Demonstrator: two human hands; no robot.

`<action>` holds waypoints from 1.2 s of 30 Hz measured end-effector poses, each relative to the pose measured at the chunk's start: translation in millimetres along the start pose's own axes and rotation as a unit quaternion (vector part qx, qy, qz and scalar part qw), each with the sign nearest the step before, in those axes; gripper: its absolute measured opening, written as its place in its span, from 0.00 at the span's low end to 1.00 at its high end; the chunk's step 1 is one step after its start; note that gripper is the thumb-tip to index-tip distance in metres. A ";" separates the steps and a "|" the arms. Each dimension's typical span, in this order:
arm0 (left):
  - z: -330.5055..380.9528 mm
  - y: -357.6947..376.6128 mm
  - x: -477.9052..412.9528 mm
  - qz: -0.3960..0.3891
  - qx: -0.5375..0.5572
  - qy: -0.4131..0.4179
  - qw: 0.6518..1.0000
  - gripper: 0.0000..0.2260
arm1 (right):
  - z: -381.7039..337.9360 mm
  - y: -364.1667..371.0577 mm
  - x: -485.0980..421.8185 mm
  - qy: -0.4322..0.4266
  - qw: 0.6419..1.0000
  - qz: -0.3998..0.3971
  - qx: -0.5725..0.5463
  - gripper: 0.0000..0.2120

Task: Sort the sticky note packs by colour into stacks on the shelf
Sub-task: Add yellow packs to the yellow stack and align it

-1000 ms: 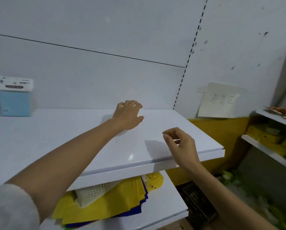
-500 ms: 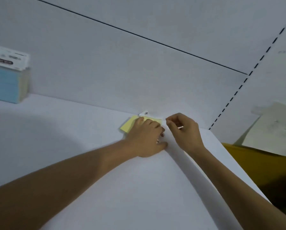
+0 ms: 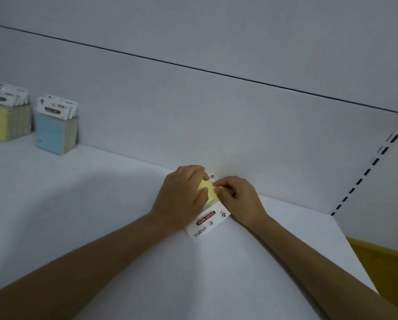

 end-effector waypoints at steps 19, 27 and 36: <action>-63.2 -98.9 108.4 0.199 0.131 -0.410 0.880 0.09 | -31.8 22.3 9.9 -0.123 0.970 -0.077 0.193 0.38; -63.3 -88.6 117.9 0.172 0.212 -0.410 0.870 0.16 | -68.5 14.2 23.4 -0.303 0.904 0.012 0.303 0.17; -71.0 -98.2 128.1 0.288 0.384 -0.406 0.778 0.06 | -129.1 -7.7 53.5 -0.316 0.936 0.152 0.022 0.17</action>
Point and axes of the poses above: each hand's wrist, its own x-axis away from the middle knuckle, its own y-axis out of the palm, z = x × y, the point moved 7 cm from there along -x, towards the middle knuckle, and after that the axes turned 6 degrees about -y, right-handed, at the moved point
